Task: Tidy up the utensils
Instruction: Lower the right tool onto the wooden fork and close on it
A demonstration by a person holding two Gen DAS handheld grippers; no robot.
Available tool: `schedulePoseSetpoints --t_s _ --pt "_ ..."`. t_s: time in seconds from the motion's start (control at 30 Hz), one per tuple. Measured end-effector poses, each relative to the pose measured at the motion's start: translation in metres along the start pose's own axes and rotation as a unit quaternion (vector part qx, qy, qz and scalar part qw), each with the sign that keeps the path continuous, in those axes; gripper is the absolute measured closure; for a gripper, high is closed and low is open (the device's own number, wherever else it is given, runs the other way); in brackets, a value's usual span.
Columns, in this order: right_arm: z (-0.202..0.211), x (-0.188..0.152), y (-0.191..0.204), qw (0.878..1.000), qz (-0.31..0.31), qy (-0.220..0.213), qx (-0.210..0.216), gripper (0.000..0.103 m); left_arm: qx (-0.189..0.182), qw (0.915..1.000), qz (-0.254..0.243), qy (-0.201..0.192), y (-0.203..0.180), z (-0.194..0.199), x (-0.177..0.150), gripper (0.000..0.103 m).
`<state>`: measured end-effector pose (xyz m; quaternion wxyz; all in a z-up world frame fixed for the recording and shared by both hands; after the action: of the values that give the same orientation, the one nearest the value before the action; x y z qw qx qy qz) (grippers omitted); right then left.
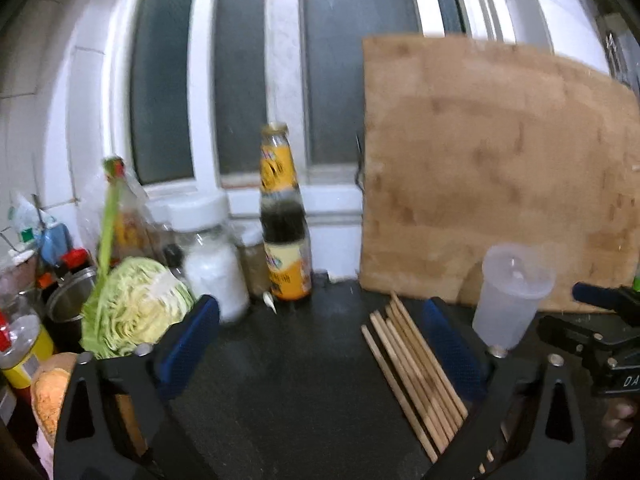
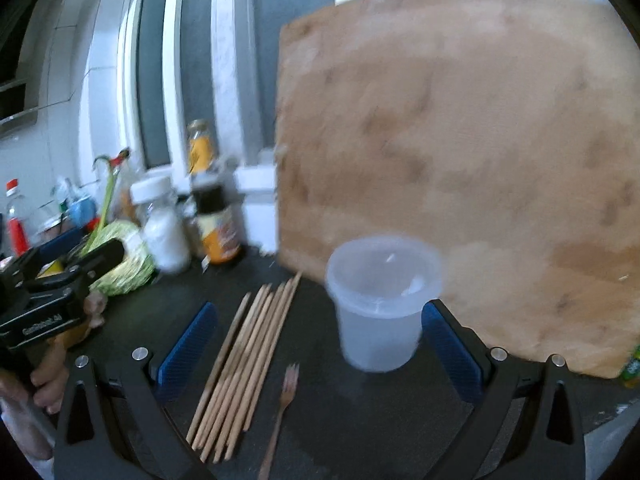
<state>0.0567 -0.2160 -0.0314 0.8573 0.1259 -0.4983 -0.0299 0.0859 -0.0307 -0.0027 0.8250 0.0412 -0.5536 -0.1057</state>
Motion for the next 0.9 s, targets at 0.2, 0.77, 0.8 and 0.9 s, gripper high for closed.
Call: schedulePoseSetpoints --t_s 0.2,0.77,0.8,0.9 --pt "-0.036 -0.032 0.013 0.990 -0.023 0.123 0.063 0.072 -0.057 0.9943 0.044 0.079 -0.008 -0.028 -0.017 0.040" --pt "-0.114 -0.060 0.005 0.973 0.006 0.231 -0.014 0.088 -0.068 0.9785 0.068 0.182 -0.007 -0.076 -0.049 0.056" --pt "-0.115 -0.062 0.007 0.972 0.006 0.235 -0.012 0.088 -0.067 0.9785 0.066 0.184 -0.008 -0.078 -0.050 0.056" --pt "-0.118 -0.065 0.009 0.970 0.011 0.242 -0.013 0.088 -0.057 0.9797 0.048 0.186 -0.010 -0.080 -0.053 0.056"
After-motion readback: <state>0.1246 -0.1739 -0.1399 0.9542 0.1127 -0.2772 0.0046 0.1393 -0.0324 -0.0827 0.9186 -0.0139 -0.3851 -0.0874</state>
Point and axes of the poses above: each gripper's, at about its wrist camera, not at the fingertips, and z roughly against the way its jaws point, y to its left, x to its top, the point moved 10 cm from there along -z, roughly the way its jaws point, and after that the axes turned 9 degrees about -z, right-handed, at the moved point
